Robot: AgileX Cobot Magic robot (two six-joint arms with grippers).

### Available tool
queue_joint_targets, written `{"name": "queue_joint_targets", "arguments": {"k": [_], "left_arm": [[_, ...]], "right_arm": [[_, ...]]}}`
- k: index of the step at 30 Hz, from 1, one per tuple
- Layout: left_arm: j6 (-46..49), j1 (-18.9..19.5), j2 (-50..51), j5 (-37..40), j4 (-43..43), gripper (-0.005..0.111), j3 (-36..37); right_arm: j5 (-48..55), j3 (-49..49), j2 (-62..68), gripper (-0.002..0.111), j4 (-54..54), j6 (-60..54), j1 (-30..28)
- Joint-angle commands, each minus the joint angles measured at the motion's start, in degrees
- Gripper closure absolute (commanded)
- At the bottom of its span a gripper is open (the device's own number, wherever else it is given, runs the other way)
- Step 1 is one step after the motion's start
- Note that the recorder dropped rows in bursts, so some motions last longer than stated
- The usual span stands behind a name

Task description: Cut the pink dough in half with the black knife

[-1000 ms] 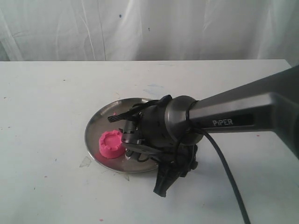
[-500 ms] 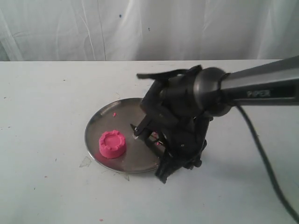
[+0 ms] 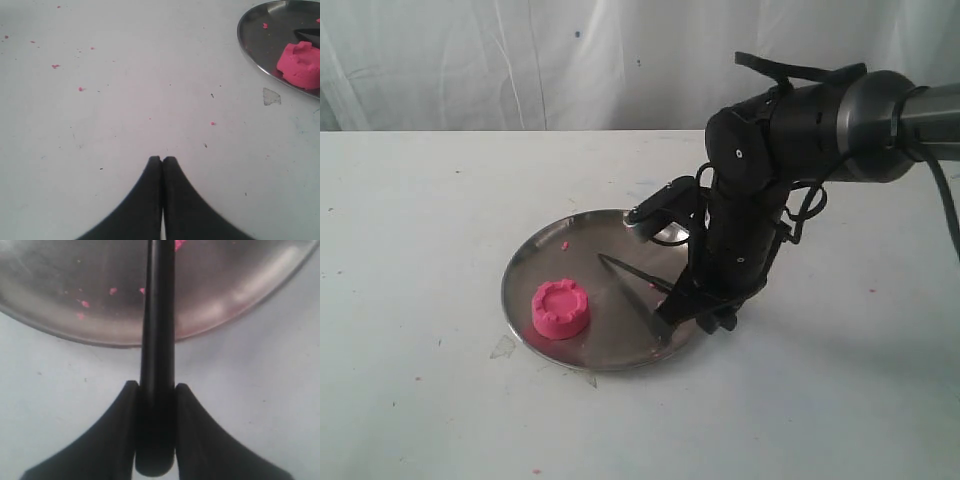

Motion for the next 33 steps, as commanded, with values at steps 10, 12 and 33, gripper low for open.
{"name": "queue_joint_targets", "arguments": {"k": [10, 12, 33], "left_arm": [[0.0, -0.5, -0.3, 0.6, -0.4, 0.107, 0.2], [0.0, -0.5, -0.3, 0.6, -0.4, 0.107, 0.2], [0.0, -0.5, -0.3, 0.6, -0.4, 0.107, 0.2]], "right_arm": [[3.0, 0.1, 4.6, 0.108, 12.3, -6.0, -4.4], [4.7, 0.1, 4.5, 0.108, 14.8, -7.9, -4.8], [4.2, 0.1, 7.9, 0.078, 14.7, -7.9, -4.8]]}}
